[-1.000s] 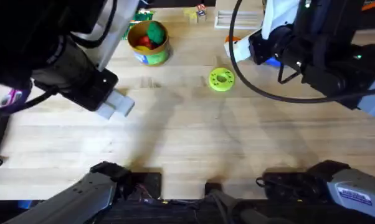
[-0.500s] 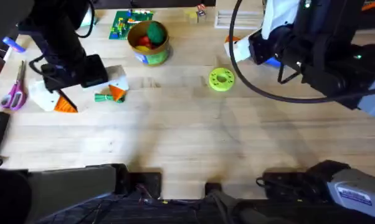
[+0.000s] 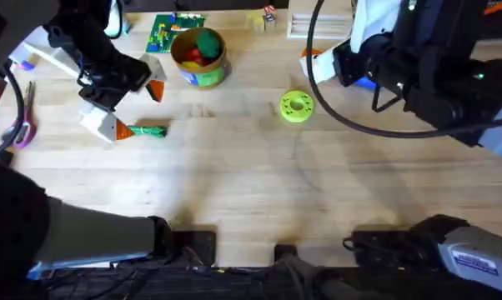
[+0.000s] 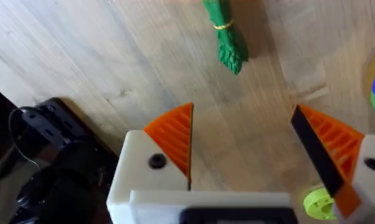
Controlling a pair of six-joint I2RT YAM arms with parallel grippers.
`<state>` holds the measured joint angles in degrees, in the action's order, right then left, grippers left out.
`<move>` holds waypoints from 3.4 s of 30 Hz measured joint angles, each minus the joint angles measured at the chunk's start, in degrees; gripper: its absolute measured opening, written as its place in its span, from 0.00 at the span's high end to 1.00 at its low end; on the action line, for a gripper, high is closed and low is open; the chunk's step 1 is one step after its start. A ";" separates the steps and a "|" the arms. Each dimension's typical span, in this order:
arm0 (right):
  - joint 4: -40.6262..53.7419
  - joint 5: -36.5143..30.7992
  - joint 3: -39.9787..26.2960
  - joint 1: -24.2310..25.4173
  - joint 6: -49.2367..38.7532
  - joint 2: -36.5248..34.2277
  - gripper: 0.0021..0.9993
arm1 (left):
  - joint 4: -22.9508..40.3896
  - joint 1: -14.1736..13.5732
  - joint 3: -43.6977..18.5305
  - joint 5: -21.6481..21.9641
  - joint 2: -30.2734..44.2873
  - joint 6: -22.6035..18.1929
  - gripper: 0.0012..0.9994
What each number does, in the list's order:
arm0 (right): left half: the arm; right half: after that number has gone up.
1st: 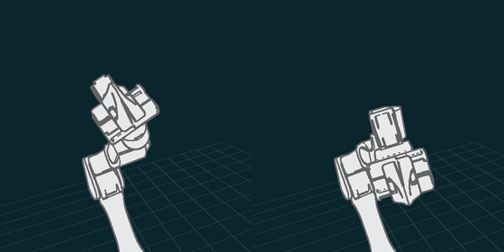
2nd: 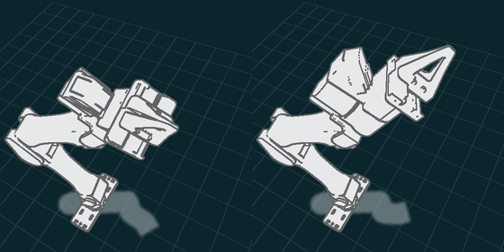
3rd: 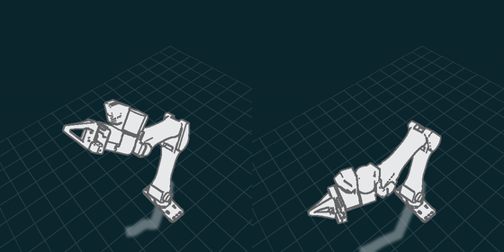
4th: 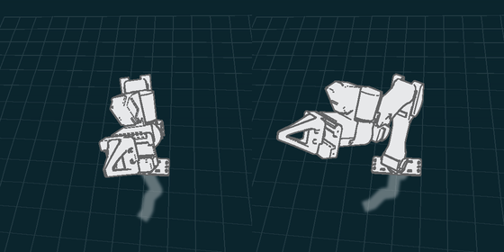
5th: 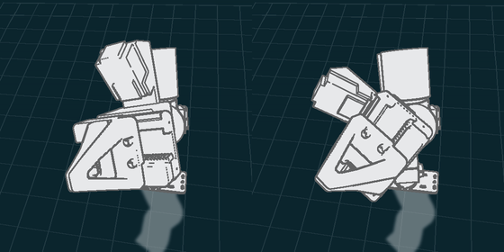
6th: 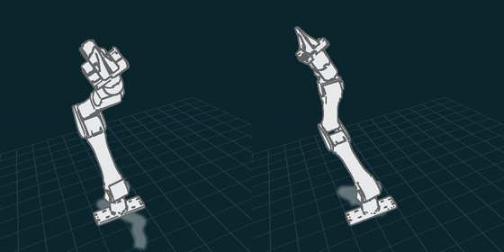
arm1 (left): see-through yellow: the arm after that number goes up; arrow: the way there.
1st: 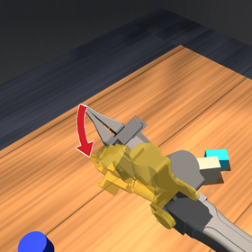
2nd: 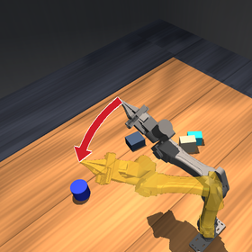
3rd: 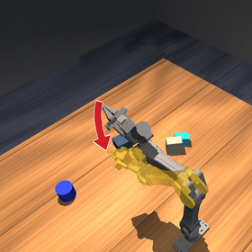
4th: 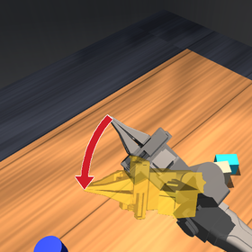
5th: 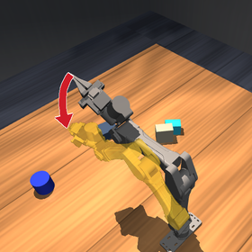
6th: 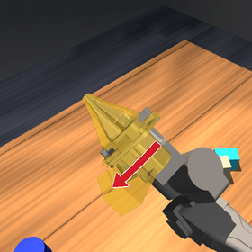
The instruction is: Pick up the gripper from the table and insert it into the empty holder that is missing its gripper. Then pick up a screw, insert it into the mounting hole, and use the screwdriver to tighten it. Finally, clean up the table by picking up the vegetable and placing it into the bucket.
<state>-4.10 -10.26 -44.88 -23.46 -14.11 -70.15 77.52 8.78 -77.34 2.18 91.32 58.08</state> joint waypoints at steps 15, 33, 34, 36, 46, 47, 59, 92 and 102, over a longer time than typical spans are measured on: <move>0.02 -0.02 0.00 0.00 0.00 0.00 0.01 | -9.12 6.38 4.11 1.53 9.67 12.57 0.01; 0.02 0.00 0.00 0.00 0.00 0.00 0.01 | -22.72 6.38 13.11 2.25 9.13 17.53 0.32; 0.02 -0.02 0.00 0.00 0.00 0.00 0.01 | -22.63 6.38 13.14 2.25 9.13 17.51 0.47; 0.02 -0.01 0.00 0.00 0.00 0.01 0.01 | -22.07 6.38 13.31 2.27 9.13 17.52 0.79; 0.02 0.00 0.00 0.00 0.00 0.01 0.01 | -10.47 6.38 9.59 2.37 9.15 16.54 0.98; 0.02 0.00 0.00 0.00 0.00 0.00 0.01 | -8.75 6.38 7.52 2.53 9.15 15.74 0.98; 0.04 0.00 0.00 0.00 0.00 0.00 0.01 | -7.43 -2.29 -18.20 7.03 9.13 -3.66 0.98; 4.93 0.00 -0.04 0.00 0.10 -0.11 0.01 | -19.54 -14.32 -21.48 2.10 10.76 -24.22 0.01; 21.17 0.00 -5.18 0.00 1.12 4.16 0.01 | -12.02 -16.81 -26.34 2.12 -2.33 -51.44 0.01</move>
<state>17.07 -10.26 -50.07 -23.46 -12.99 -65.99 65.50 -8.03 -103.68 4.29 88.99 6.65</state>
